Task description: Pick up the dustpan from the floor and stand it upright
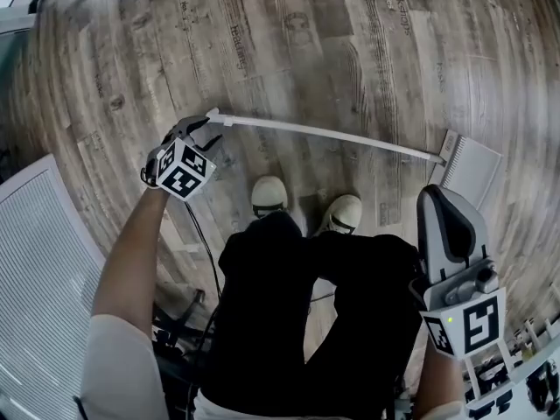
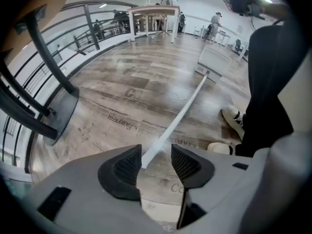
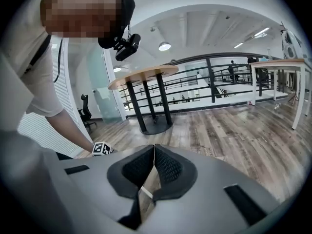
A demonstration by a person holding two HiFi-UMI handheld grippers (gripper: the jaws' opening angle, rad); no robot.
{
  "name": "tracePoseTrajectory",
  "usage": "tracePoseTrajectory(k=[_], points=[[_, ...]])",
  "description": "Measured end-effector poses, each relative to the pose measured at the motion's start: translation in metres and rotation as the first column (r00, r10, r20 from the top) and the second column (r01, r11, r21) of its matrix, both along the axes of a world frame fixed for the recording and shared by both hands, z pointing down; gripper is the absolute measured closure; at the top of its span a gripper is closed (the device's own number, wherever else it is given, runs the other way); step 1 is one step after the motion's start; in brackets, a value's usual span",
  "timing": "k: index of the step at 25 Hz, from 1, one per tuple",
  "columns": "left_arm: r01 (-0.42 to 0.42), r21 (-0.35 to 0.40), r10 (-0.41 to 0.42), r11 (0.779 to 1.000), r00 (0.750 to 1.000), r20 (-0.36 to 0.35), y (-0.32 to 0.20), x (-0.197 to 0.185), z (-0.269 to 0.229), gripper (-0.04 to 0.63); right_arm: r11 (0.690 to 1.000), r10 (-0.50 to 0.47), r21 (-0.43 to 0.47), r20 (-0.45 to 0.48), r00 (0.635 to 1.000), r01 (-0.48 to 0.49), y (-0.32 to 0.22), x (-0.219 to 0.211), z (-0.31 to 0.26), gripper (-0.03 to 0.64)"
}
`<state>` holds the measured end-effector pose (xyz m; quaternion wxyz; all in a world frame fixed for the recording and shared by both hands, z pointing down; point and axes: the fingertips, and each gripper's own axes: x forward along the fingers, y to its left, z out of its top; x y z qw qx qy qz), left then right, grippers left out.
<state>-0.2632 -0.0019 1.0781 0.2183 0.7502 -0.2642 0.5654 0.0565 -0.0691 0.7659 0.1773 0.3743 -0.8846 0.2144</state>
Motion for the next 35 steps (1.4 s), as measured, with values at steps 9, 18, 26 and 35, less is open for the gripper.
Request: tracePoseTrajectory(k=[9, 18, 26, 35], points=[[-0.33, -0.157, 0.343, 0.931, 0.938, 0.058, -0.003, -0.024, 0.075, 0.37, 0.999, -0.036, 0.037, 0.004, 0.999, 0.036, -0.015, -0.004, 0.032, 0.591], [-0.446, -0.176, 0.463, 0.877, 0.883, 0.071, 0.004, -0.025, 0.111, 0.43, 0.997, -0.027, 0.078, 0.015, 1.0, 0.026, -0.023, -0.006, 0.042, 0.591], [-0.574, -0.26, 0.589, 0.776, 0.808, -0.027, 0.03, -0.018, 0.095, 0.474, 0.997, -0.003, 0.074, 0.033, 0.999, 0.001, -0.024, -0.005, 0.037, 0.591], [-0.571, -0.255, 0.555, 0.78, 0.82, -0.138, 0.036, 0.007, -0.003, 0.477, 0.999, 0.014, 0.029, 0.076, 0.997, -0.017, -0.013, -0.007, -0.018, 0.591]])
